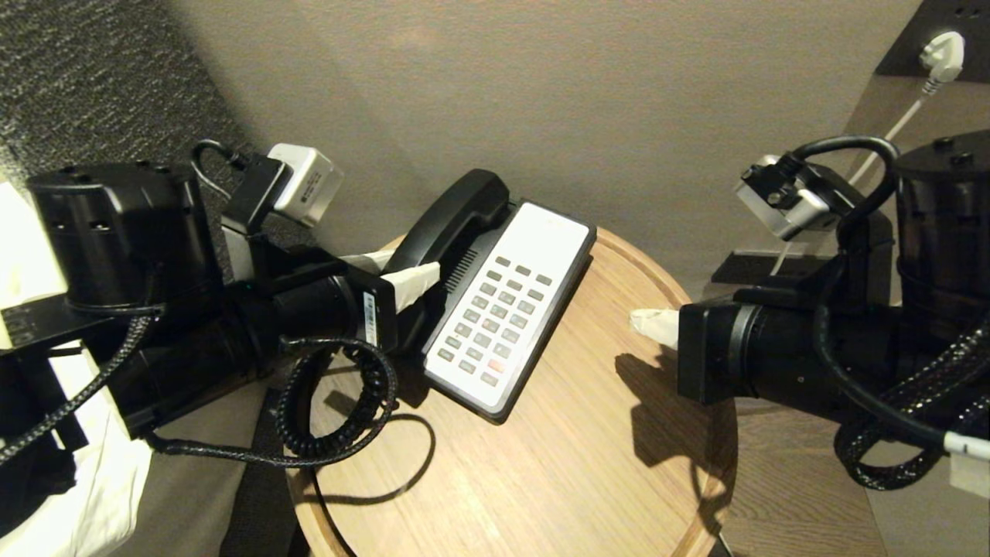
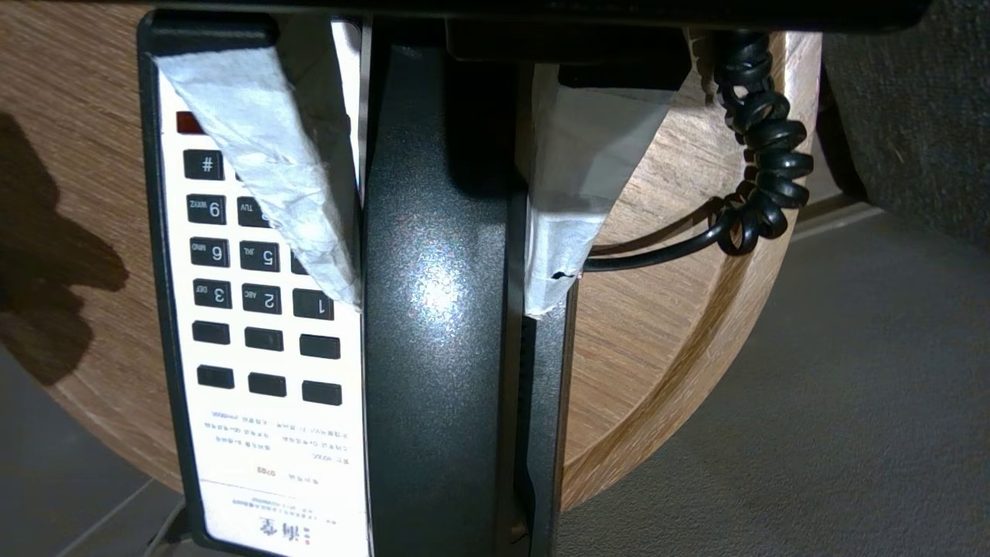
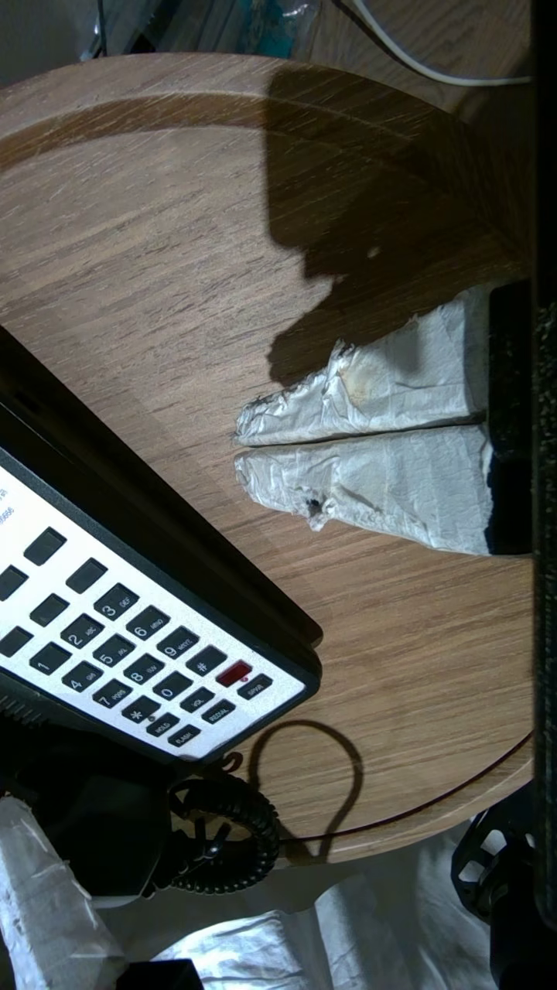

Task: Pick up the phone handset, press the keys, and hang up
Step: Put the handset back

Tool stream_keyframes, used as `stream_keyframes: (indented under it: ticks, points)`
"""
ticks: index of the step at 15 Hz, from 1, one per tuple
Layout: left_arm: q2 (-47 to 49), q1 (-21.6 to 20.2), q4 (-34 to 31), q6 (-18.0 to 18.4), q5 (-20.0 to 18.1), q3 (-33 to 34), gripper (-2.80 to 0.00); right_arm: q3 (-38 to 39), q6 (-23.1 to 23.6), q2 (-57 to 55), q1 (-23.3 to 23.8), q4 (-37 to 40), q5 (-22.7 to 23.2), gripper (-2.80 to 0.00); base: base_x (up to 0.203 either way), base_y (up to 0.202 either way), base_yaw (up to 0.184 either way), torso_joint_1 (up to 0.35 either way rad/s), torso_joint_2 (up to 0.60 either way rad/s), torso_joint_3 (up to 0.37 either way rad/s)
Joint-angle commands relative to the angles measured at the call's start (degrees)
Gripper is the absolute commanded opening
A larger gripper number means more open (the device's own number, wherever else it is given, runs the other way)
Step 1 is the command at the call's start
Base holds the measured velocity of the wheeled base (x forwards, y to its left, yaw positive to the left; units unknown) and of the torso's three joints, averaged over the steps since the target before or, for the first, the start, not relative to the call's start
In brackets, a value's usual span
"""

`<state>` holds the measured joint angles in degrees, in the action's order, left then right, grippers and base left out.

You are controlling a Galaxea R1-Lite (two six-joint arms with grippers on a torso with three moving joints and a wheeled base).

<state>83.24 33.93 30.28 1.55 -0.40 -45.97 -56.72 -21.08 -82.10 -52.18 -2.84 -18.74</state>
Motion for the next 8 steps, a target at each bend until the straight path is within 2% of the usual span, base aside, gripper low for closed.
stream_keyframes:
  ticks: [1, 8]
  points:
    - [0.44, -0.01, 0.04, 0.47, -0.04, -0.25, -2.80, -0.05, -0.10, 0.01, -0.03, -0.06, -0.15, -2.80, 0.000, 0.000, 0.000, 0.000, 0.00, 0.000]
    - [1.66, -0.01, 0.92, 0.91, -0.31, -0.41, -2.80, 0.12, -0.10, 0.10, -0.03, -0.06, -0.15, -2.80, 0.000, 0.000, 0.000, 0.000, 0.00, 0.000]
